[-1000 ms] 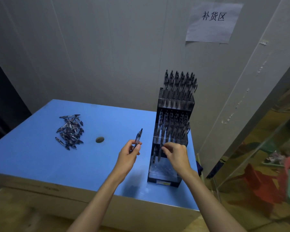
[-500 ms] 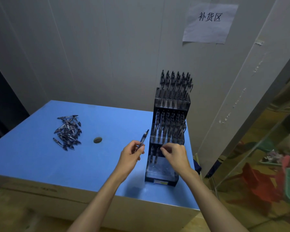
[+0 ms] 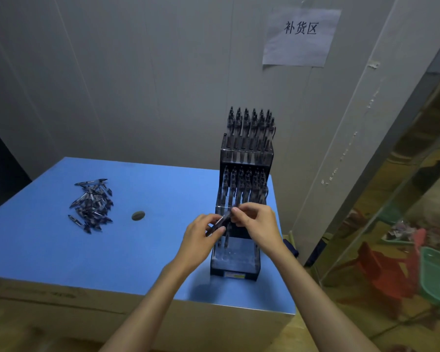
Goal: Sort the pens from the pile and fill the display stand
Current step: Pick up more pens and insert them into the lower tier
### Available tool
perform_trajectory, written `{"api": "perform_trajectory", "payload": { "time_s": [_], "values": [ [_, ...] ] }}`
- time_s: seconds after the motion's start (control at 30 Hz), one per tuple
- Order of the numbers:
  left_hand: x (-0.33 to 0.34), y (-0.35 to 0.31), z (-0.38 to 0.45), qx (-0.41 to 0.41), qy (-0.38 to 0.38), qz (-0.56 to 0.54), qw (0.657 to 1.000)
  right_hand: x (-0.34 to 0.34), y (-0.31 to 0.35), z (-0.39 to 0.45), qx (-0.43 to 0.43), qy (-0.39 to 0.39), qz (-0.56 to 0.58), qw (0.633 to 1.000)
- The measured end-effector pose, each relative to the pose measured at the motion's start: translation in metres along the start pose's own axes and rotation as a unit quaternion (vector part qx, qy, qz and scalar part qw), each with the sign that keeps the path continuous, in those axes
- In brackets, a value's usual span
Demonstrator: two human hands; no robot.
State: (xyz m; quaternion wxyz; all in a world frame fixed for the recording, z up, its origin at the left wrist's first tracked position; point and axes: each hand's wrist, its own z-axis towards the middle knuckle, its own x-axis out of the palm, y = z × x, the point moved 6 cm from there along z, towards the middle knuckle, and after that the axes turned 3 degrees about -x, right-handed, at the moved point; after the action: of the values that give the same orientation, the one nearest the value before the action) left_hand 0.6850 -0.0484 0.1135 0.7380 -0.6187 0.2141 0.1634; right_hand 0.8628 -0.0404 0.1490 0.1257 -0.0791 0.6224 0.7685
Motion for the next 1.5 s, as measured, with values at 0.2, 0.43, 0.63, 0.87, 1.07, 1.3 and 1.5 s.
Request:
{"api": "perform_trajectory", "payload": {
  "time_s": [0.2,0.43,0.63,0.87,1.07,1.3,1.5],
  "values": [
    [-0.021,0.002,0.004,0.040,-0.016,0.215,0.976,-0.016,-0.004,0.007,-0.049,-0.025,-0.114,0.992],
    [-0.028,0.011,0.004,0.021,-0.009,0.290,0.957,-0.012,-0.008,0.009,-0.142,-0.025,-0.267,0.953],
    [-0.029,0.014,0.001,0.008,-0.003,0.287,0.958,-0.003,-0.020,0.004,-0.158,-0.026,-0.292,0.943],
    [-0.028,0.014,-0.004,-0.003,0.001,0.266,0.964,0.008,-0.036,0.003,-0.118,0.003,-0.291,0.950],
    [-0.027,0.013,-0.008,-0.009,0.005,0.261,0.965,0.015,-0.064,-0.001,-0.039,0.054,-0.301,0.951],
    [-0.029,0.010,-0.017,-0.025,-0.005,0.265,0.964,0.001,-0.052,-0.003,-0.064,0.032,-0.269,0.960],
    [-0.037,-0.001,-0.025,-0.032,-0.030,0.272,0.961,0.007,-0.014,-0.010,-0.140,0.044,-0.272,0.951]
  ]
}}
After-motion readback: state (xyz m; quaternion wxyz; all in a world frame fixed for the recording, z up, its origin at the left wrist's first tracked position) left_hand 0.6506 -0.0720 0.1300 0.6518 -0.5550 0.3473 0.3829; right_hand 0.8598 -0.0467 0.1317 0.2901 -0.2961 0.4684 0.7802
